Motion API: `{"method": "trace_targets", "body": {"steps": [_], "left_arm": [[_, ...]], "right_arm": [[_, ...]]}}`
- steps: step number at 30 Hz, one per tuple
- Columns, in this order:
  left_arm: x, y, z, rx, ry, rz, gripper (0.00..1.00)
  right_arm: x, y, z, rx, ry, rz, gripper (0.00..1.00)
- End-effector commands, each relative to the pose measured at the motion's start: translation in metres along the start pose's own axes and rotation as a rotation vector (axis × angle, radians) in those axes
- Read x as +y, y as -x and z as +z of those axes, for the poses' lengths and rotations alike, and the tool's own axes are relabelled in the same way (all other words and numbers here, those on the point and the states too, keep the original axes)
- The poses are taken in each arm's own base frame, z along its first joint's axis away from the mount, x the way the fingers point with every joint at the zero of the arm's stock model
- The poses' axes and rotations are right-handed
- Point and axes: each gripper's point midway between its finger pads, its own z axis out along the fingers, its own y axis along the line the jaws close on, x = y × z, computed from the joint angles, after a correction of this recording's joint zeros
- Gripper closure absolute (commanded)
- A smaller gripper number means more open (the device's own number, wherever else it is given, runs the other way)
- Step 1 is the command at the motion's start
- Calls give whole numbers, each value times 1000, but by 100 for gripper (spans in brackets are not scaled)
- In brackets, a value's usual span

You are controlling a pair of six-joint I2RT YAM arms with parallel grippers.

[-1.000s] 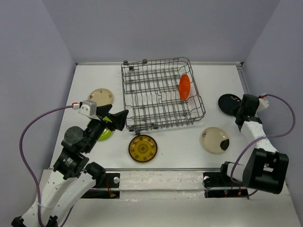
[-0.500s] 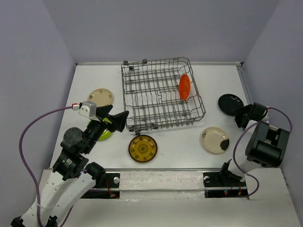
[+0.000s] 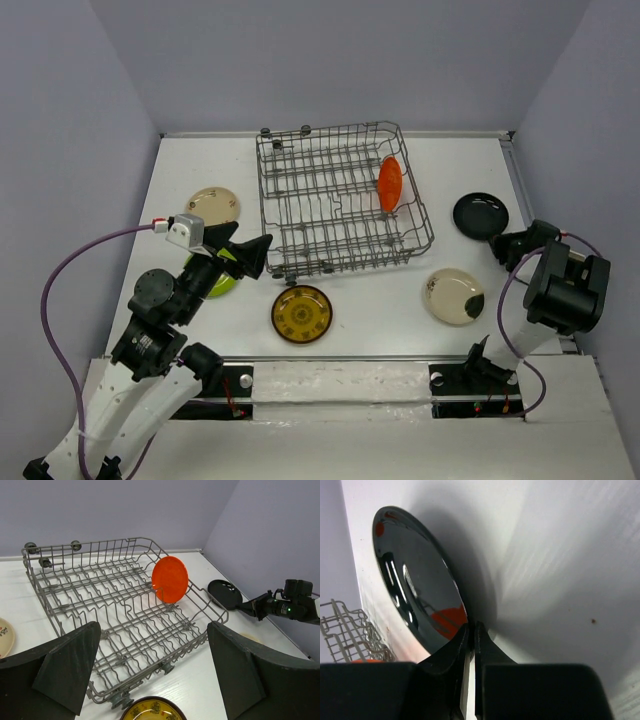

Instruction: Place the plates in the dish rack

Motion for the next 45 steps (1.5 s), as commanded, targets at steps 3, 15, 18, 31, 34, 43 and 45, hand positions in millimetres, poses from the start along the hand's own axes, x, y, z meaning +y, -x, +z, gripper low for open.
{"method": "trace_targets", "body": {"steps": [3,15,18,31,34,43,45], "left_arm": [[-3,5,4,-19,-16,10,1],[-2,-5,13,28,-18,5,1],[1,-6,15,31,-4,3,1],[20,-10,14,43,98,8,1],[20,-9,14,41,99,6,1],[18,-9,13,40,88,5,1],[18,-9,13,40,88,4,1]], "right_arm": [[54,39,-42,-172,138,-84,93],[268,-13,-168,-477,179,-793,93],[294,-55,-172,-499,92,-960,93],[320,-185,-134,-494,-143,-1339,93],[310,-198,-119,-460,-165,-1373,93],[274,-230,-89,-358,-219,-1399,93],[267,-235,-83,-343,-231,-1407,93]]}}
